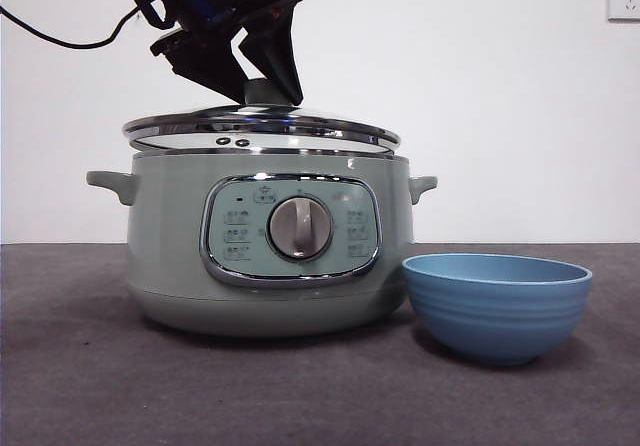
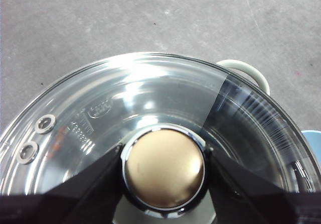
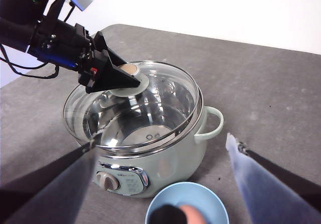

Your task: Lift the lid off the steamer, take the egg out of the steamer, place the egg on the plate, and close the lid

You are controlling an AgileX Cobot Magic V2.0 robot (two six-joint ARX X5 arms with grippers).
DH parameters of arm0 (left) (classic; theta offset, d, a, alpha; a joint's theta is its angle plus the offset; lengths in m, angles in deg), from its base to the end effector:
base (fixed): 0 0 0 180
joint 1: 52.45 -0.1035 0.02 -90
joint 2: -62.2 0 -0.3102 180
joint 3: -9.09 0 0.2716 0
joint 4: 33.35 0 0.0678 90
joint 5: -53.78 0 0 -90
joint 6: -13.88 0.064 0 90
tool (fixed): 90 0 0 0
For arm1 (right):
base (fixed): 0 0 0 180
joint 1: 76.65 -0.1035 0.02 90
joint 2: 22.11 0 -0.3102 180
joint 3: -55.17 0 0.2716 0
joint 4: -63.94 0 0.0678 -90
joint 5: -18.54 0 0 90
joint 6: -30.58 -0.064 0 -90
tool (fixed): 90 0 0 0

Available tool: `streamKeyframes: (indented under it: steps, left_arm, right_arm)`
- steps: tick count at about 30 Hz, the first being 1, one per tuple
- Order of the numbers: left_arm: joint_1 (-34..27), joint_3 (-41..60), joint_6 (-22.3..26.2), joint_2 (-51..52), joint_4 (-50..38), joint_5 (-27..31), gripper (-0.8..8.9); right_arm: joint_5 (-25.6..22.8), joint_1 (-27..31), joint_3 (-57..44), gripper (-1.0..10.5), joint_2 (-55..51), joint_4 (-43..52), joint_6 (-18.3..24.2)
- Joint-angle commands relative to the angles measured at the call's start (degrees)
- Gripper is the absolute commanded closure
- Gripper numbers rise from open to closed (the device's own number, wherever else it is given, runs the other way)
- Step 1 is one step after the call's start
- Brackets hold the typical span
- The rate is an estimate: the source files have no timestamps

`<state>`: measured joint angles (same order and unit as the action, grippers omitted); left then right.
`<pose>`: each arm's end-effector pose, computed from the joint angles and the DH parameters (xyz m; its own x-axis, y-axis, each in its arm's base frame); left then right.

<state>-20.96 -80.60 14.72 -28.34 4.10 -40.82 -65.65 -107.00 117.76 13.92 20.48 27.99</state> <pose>0.3365 -0.2121 0.3281 0.6252 -0.4770 -0.6178 0.5820 0.8123 -0.0382 0.1157 0.0753 0.3692 0.7703 0.5683 -0.2892 -0.5743 0.8154 0.0726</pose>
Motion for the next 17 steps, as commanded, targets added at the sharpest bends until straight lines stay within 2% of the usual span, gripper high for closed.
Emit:
streamKeyframes:
  steps: [1, 17]
  left_arm:
    - [0.4, -0.9, -1.1, -0.5, -2.7, -0.2, 8.22]
    - [0.7, -0.9, -1.1, -2.0, 1.2, 0.2, 8.22]
  right_arm:
    - [-0.2, -0.1, 0.2, 5.0, 0.0, 0.2, -0.6]
    - [-0.2, -0.1, 0.2, 5.0, 0.0, 0.2, -0.5]
